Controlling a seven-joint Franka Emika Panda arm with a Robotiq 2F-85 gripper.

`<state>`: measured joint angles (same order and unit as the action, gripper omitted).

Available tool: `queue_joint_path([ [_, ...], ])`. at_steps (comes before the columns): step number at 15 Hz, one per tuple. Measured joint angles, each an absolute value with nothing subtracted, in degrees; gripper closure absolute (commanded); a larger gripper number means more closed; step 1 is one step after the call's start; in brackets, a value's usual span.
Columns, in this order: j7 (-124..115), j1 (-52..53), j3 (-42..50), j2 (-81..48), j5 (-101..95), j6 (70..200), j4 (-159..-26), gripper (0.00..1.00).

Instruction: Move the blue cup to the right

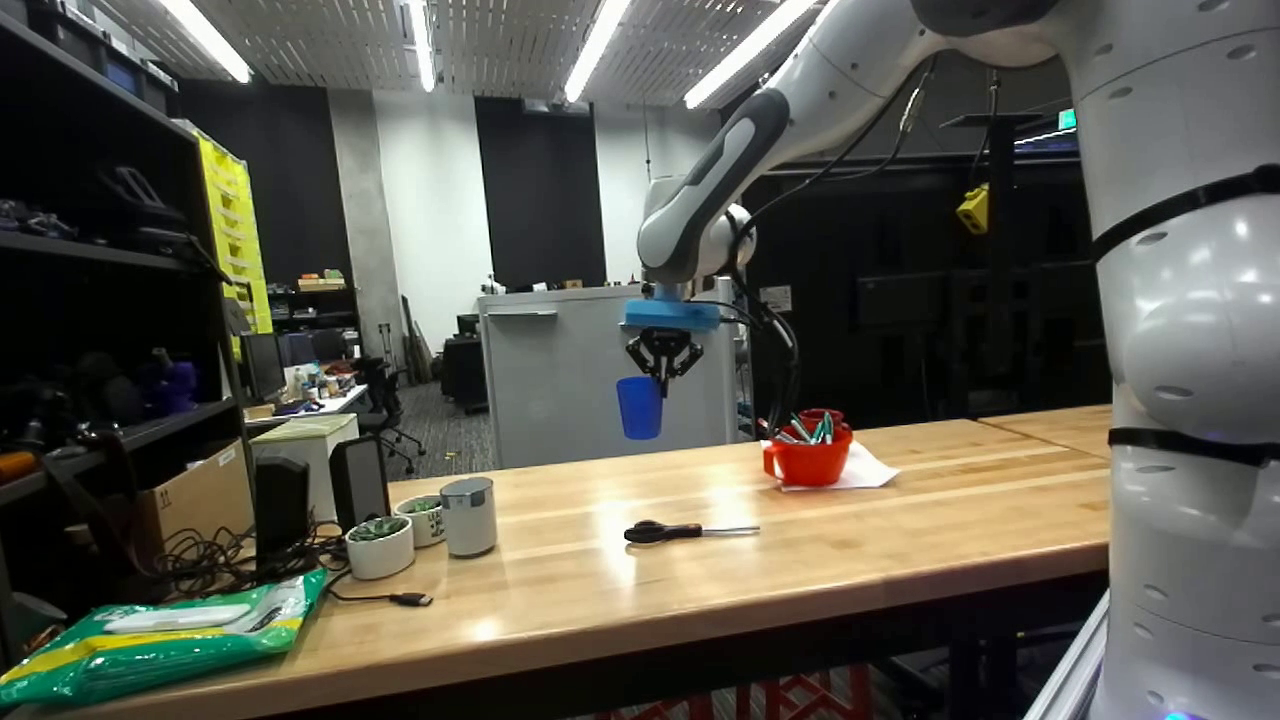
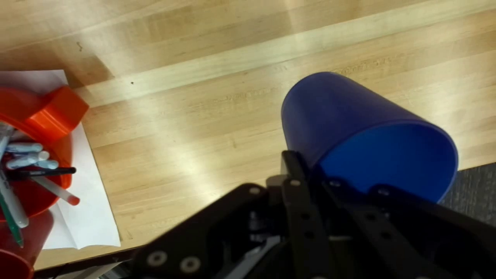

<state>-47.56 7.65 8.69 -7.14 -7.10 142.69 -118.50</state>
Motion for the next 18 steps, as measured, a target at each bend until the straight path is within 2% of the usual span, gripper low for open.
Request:
queue_joint_path([
  [8,-46.5,6.1,7.8,-7.3,-6.9,142.4,-118.5,0.99],
  [18,-26.8,-6.3,10.6,-0.4,-3.2,132.2,-122.6,0.99],
])
